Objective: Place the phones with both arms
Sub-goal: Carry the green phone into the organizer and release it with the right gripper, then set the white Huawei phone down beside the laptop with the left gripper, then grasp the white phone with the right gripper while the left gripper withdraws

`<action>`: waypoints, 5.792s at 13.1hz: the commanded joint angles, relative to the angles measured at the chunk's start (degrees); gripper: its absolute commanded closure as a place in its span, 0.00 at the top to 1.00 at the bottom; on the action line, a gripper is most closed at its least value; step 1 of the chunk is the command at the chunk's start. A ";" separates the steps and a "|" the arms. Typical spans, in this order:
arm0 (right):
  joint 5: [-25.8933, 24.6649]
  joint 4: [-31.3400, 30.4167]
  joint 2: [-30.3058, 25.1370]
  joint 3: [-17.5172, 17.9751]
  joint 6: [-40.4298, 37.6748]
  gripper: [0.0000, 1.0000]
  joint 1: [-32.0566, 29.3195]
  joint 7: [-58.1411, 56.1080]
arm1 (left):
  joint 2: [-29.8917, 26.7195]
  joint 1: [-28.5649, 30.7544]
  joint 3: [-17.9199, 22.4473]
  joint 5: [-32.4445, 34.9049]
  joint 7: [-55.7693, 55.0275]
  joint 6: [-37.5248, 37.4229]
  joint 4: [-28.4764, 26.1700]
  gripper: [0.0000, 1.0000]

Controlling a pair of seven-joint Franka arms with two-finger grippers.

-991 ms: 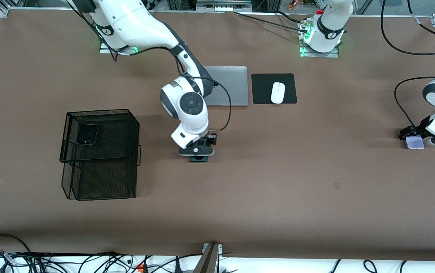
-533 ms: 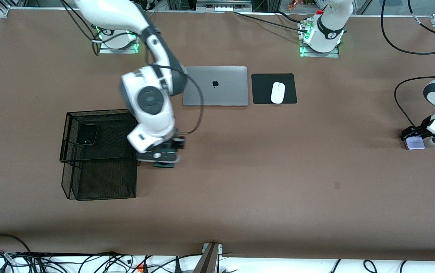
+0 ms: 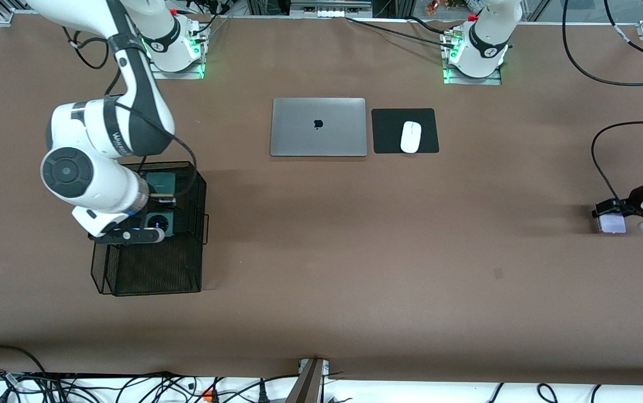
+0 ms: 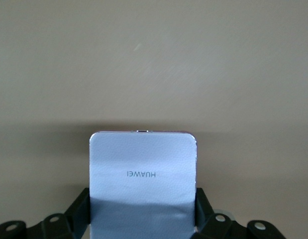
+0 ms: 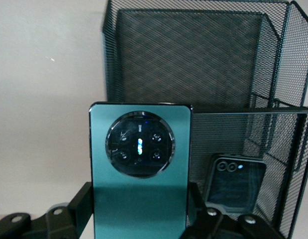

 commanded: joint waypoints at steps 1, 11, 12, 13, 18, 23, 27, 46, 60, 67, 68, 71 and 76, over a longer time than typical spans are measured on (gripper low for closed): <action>0.87 -15.88 -7.85 -0.97 10.58 0.00 0.71 -2.38 | 0.03 -7.29 0.57 -0.68 -10.76 -1.95 1.44 0.00; 3.68 -24.09 -9.27 -0.89 20.10 0.00 0.71 -3.61 | 3.10 -39.02 0.75 4.33 -65.61 -9.50 9.69 0.00; 3.68 -24.09 -9.18 -0.89 20.02 0.00 0.71 -3.61 | 3.80 -41.92 0.66 4.24 -67.91 -9.51 10.75 0.00; 3.68 -24.09 -9.18 -0.89 19.84 0.00 0.71 -3.70 | 4.94 -44.74 0.66 3.72 -70.11 -9.51 12.41 0.00; 3.77 -22.87 -8.92 -0.97 19.93 0.96 0.71 -2.92 | 7.58 -56.78 0.57 3.97 -76.80 -9.16 16.39 0.00; 3.68 -19.44 -8.83 -0.97 19.31 0.99 0.62 -2.91 | 15.47 -65.23 0.57 3.45 -80.49 -8.89 27.96 0.00; 3.60 -12.95 -8.74 -1.06 13.62 0.99 0.10 -3.26 | 23.74 -70.50 1.01 3.97 -82.00 -8.89 40.10 0.00; 3.77 -1.81 -4.63 0.61 7.03 0.99 3.95 9.80 | 12.80 -69.75 8.66 3.62 -74.89 -19.15 34.95 1.00; 5.88 10.10 21.31 4.56 23.00 0.99 22.59 24.60 | -10.42 -37.57 8.48 3.45 -28.48 -46.59 33.35 1.00; 2.19 8.43 22.98 4.56 24.06 0.99 23.38 21.00 | -14.55 -36.50 8.84 3.62 -28.56 -49.22 33.88 1.00; 1.23 8.25 23.07 4.56 24.14 0.99 23.39 20.91 | -15.61 -36.24 8.84 3.62 -28.47 -50.54 33.88 1.00; 0.87 8.16 23.77 4.65 25.54 0.99 23.56 21.34 | -18.95 -36.07 8.22 3.36 -28.47 -53.97 33.44 1.00; 0.87 8.16 24.83 4.56 26.96 0.99 24.09 21.79 | -24.73 -25.89 -5.64 3.36 -29.96 -55.31 27.50 1.00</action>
